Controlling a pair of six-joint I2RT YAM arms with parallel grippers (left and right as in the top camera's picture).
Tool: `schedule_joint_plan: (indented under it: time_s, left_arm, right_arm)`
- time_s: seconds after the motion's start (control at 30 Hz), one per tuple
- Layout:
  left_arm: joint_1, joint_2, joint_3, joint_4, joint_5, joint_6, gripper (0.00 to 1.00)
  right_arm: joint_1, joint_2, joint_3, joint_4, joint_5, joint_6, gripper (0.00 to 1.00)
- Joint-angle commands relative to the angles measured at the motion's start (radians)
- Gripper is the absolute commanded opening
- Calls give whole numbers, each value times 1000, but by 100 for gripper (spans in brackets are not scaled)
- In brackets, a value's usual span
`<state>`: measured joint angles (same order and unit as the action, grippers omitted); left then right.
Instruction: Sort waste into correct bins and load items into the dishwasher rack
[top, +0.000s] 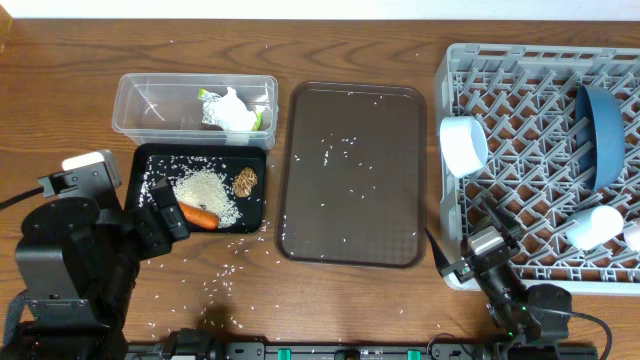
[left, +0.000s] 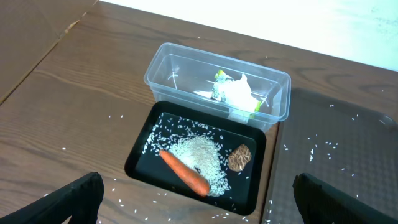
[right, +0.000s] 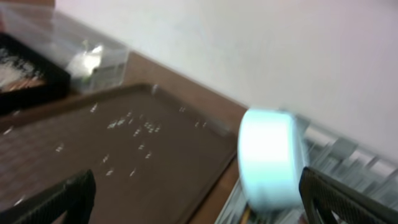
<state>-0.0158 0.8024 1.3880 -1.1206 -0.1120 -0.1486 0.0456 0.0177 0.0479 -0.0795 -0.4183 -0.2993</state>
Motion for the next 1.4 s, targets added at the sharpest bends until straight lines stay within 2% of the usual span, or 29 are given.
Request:
schedule_joint_plan:
  time_s: [0.0,1.17,1.27,1.37]
  left_arm:
    - [4,0,3,-1,-11,14,98]
    - [1,-35,-16,24,-20,37,98]
    - [2,-89,-75,130,35,110,98]
    - [2,-164,-178,280,154,289,98]
  right_arm:
    - [8,-7,-43,60,18,-2,99]
    - [8,-6,-42,37,18,-1,99]
    - [8,-6,-42,37,18,-1,99]
    - [8,-6,-42,37,18,-1,99]
